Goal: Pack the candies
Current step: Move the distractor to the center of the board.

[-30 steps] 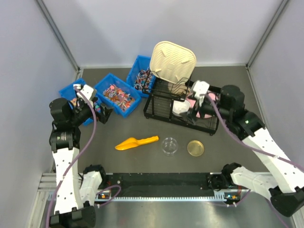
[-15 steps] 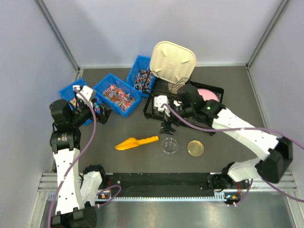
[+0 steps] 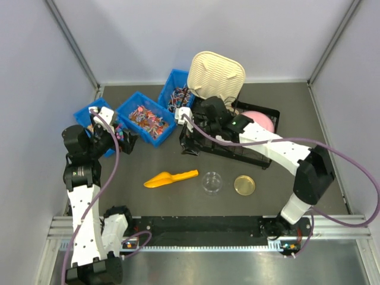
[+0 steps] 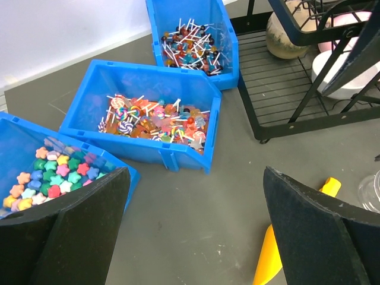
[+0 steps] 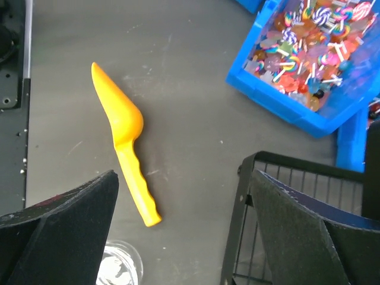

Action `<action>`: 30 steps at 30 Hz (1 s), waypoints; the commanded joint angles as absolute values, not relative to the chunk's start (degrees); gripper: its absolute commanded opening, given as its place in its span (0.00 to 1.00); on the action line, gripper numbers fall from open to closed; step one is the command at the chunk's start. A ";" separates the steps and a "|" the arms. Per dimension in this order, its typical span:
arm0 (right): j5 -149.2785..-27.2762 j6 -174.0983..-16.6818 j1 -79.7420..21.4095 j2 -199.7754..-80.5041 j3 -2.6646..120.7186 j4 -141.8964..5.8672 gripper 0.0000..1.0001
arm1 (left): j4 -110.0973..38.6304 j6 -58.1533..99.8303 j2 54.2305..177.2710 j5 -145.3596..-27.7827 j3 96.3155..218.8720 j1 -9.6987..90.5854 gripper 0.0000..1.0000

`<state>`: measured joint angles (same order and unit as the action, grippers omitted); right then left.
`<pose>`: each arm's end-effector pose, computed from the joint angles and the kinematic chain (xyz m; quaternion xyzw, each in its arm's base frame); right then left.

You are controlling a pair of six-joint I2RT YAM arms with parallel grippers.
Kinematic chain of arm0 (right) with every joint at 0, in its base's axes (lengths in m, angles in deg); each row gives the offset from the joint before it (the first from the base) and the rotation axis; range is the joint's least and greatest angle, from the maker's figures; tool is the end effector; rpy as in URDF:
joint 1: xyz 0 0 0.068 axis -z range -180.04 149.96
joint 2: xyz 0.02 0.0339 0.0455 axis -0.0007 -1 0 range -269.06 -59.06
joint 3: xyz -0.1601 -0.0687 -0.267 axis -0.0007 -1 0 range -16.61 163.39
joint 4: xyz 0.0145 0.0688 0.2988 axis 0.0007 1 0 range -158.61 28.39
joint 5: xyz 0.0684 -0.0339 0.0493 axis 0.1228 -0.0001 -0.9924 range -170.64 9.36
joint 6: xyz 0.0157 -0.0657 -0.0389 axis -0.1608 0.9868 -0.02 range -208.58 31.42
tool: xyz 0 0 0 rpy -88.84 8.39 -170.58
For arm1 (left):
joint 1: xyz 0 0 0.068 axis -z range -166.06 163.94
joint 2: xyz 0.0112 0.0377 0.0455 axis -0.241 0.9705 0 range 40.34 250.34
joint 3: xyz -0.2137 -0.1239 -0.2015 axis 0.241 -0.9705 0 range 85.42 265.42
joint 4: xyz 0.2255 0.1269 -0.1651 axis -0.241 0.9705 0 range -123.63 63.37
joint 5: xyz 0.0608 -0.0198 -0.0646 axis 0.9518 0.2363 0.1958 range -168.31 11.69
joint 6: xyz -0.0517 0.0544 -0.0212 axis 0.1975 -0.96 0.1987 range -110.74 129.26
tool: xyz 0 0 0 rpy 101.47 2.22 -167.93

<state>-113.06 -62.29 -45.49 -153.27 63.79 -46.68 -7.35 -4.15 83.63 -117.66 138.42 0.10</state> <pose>0.2884 0.3439 0.3362 -0.6039 0.6180 0.3179 0.3903 0.1969 0.0051 0.3998 0.1984 0.7556 -0.1297 0.6107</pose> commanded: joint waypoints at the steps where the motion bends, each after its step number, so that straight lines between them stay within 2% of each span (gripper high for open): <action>1: -113.94 -65.72 -41.80 -155.82 68.64 -50.94 0.91 | -10.51 -3.40 83.24 -117.51 137.98 -0.56 0.99; 20: -113.59 -65.21 -27.11 -158.38 72.87 -50.34 0.92 | -11.22 -3.22 83.59 -118.56 137.28 -1.09 0.99; 25: -122.64 -58.89 -28.43 -151.99 70.77 -39.45 0.93 | -11.39 -3.13 84.03 -119.18 137.11 -1.26 0.99; 30: -123.45 -52.20 -29.57 -142.74 60.40 -32.49 0.95 | -11.66 -2.96 84.20 -119.53 136.93 -1.44 0.99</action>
